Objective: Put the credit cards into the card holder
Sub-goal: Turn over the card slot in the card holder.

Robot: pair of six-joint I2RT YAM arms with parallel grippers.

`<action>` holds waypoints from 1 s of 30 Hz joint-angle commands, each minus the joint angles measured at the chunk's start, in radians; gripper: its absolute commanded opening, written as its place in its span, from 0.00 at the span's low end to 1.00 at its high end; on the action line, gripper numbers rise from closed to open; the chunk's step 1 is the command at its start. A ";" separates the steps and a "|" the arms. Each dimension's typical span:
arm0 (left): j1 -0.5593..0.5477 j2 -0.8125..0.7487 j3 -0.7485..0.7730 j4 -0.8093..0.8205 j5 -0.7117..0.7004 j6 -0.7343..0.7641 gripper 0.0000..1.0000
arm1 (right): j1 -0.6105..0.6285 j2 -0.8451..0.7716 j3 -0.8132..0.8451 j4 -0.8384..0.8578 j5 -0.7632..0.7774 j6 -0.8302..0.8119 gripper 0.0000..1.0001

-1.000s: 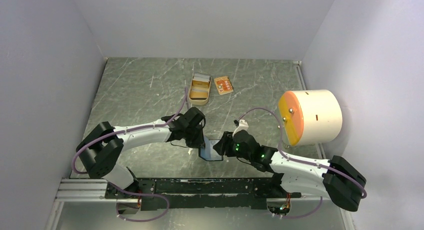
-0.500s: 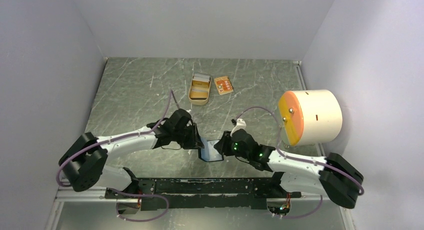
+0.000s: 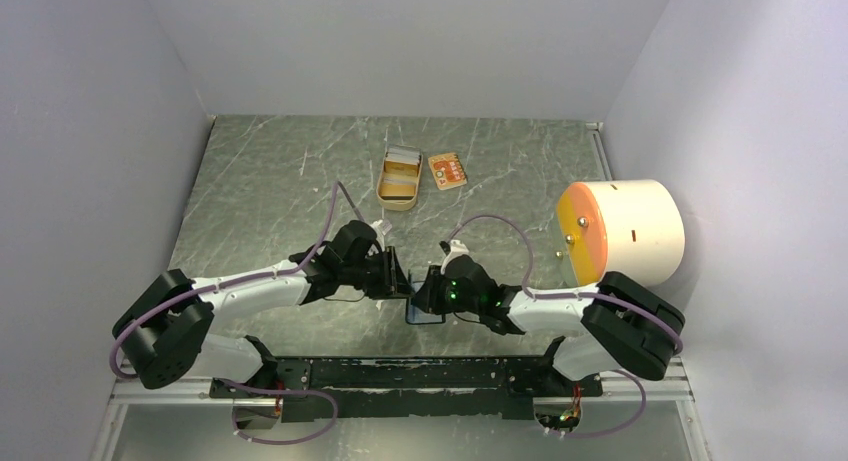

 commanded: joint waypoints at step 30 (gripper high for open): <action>0.013 -0.047 -0.018 -0.125 -0.142 0.092 0.09 | -0.190 -0.044 0.414 -0.317 0.111 -0.469 0.52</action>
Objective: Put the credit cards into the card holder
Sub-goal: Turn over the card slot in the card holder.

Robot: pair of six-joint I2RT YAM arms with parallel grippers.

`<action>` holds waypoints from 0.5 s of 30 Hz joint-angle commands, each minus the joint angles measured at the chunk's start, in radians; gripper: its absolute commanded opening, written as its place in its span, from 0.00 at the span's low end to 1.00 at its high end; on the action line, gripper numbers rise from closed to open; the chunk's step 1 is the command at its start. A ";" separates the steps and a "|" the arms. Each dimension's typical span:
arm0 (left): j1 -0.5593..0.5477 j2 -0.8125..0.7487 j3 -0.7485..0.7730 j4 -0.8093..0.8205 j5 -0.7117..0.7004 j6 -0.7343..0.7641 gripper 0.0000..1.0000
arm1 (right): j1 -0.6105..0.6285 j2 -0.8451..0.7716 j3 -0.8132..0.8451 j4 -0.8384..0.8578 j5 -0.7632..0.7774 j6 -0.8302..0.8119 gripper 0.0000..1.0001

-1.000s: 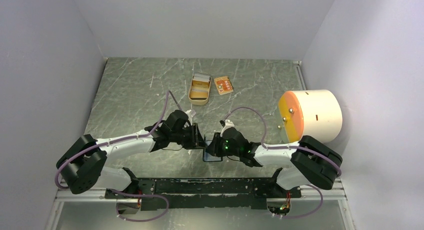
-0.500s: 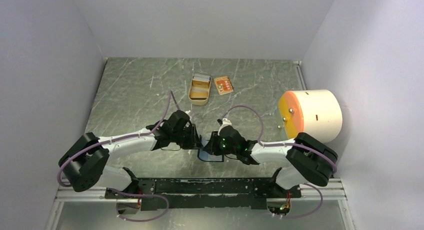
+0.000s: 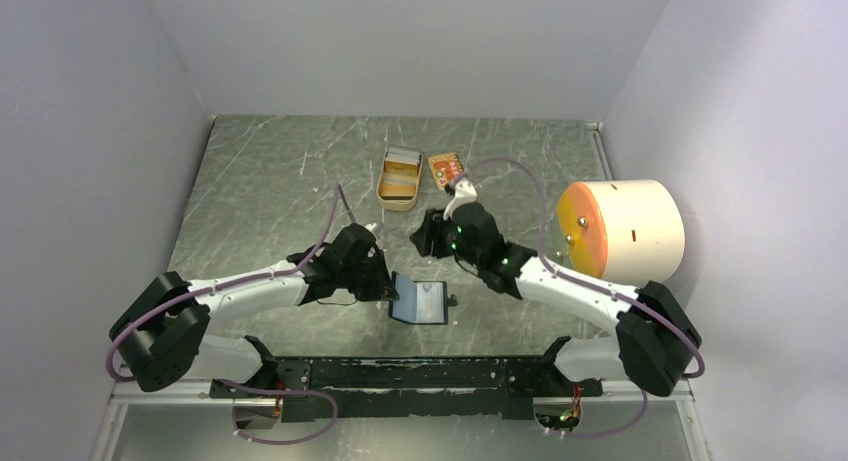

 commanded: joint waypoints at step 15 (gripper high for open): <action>0.014 -0.162 -0.075 -0.031 -0.029 -0.010 0.09 | -0.208 0.600 0.611 -0.183 0.194 0.002 0.51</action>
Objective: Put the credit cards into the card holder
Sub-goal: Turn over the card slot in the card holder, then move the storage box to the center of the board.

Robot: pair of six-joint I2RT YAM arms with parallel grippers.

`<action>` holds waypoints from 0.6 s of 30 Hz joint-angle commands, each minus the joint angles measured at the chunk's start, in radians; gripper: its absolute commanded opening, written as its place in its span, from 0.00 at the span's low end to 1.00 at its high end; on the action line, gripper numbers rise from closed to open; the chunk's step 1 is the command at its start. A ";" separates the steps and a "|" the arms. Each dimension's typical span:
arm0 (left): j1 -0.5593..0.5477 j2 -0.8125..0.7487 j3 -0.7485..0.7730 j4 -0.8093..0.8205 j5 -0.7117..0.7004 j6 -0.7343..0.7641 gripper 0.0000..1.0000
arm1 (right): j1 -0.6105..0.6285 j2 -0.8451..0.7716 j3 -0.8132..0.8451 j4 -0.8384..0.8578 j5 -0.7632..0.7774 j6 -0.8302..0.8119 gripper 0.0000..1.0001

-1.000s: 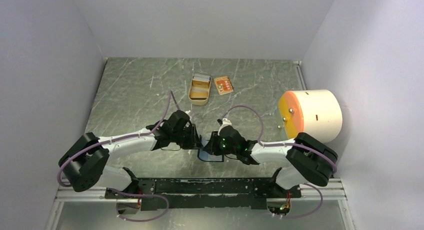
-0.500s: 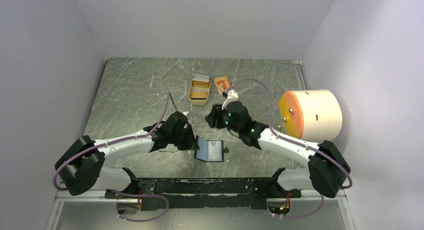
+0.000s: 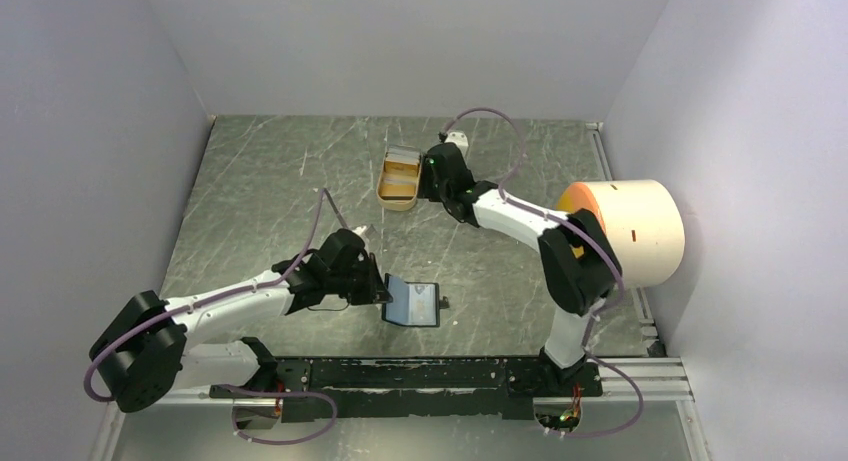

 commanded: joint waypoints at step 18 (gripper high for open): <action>0.006 -0.122 -0.013 -0.073 -0.007 -0.034 0.09 | 0.007 0.416 0.382 -0.176 0.115 0.154 0.34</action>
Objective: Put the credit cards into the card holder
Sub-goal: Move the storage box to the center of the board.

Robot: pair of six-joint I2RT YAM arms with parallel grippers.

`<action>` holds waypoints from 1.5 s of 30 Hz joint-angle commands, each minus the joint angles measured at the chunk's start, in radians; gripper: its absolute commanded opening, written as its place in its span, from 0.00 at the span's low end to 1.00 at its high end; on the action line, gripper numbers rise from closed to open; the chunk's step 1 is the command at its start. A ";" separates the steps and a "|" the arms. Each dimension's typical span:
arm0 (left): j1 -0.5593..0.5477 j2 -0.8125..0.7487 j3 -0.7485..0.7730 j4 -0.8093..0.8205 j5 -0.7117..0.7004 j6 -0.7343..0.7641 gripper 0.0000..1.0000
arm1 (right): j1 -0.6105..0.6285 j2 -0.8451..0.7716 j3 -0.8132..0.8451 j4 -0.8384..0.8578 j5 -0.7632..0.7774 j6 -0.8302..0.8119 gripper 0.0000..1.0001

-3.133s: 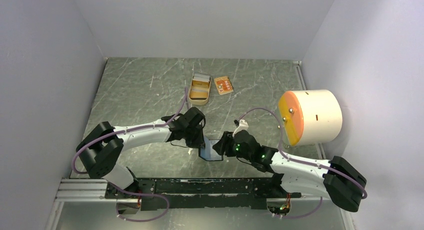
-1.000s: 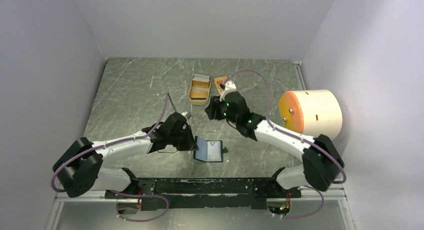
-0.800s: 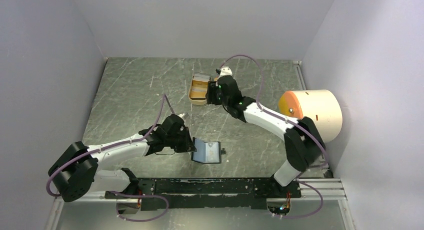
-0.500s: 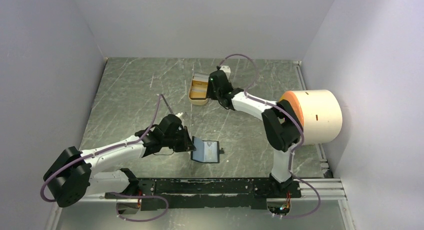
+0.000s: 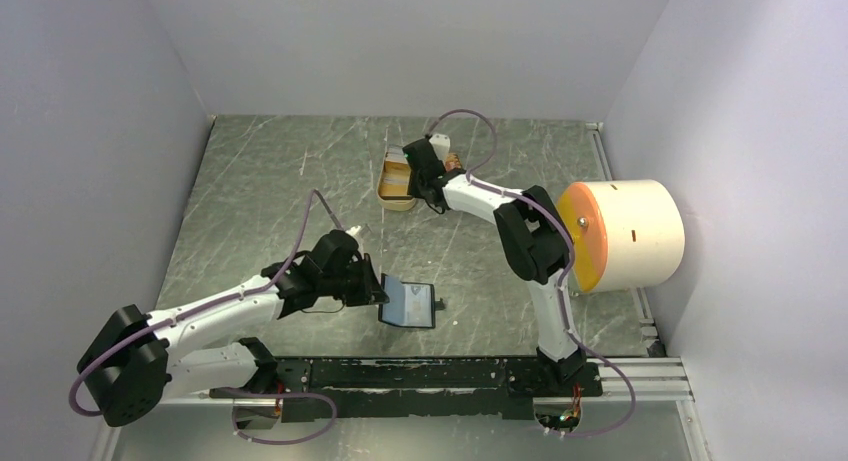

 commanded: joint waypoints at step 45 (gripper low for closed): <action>0.005 -0.067 -0.141 0.143 0.028 -0.046 0.09 | 0.176 -0.399 -0.529 -0.191 0.025 0.456 0.28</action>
